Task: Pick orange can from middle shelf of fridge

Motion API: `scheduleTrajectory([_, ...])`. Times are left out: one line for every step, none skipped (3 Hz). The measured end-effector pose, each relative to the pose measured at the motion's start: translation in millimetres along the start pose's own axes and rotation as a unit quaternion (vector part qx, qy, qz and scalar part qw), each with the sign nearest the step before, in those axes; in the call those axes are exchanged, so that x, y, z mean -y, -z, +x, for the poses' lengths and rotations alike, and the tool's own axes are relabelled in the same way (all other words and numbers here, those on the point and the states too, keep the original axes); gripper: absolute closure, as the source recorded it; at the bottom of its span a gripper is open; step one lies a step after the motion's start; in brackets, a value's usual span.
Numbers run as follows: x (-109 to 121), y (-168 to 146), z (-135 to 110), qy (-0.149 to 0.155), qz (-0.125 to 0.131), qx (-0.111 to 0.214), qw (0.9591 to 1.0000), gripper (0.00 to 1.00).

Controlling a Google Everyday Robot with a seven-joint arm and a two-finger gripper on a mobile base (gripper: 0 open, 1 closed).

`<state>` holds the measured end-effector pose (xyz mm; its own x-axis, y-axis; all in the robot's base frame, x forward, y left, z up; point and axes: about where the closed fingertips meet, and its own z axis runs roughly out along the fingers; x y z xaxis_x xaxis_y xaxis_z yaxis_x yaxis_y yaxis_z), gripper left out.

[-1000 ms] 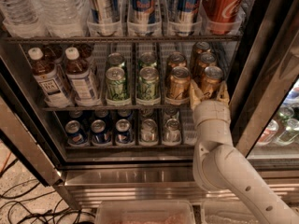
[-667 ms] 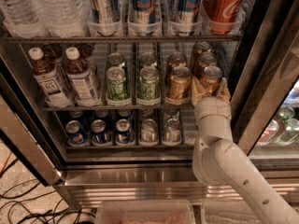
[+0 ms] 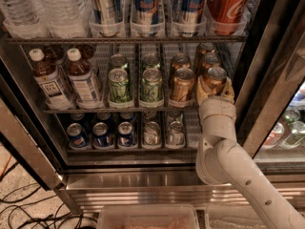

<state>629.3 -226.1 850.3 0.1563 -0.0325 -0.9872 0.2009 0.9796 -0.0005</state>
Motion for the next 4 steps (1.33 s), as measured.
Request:
scheduleTrajectory([0.0, 0.0, 0.0, 0.000, 0.000, 0.000, 1.0000, 0.97])
scheduleTrajectory([-0.2, 5.0, -9.7, 0.010, -0.008, 0.010, 0.9999, 1.00])
scheduleTrajectory([1.0, 17.1, -36.9, 0.030, -0.028, 0.029, 0.9987, 1.00])
scheduleTrajectory([-0.7, 31.8, -64.2, 0.051, -0.051, 0.052, 0.9960, 1.00])
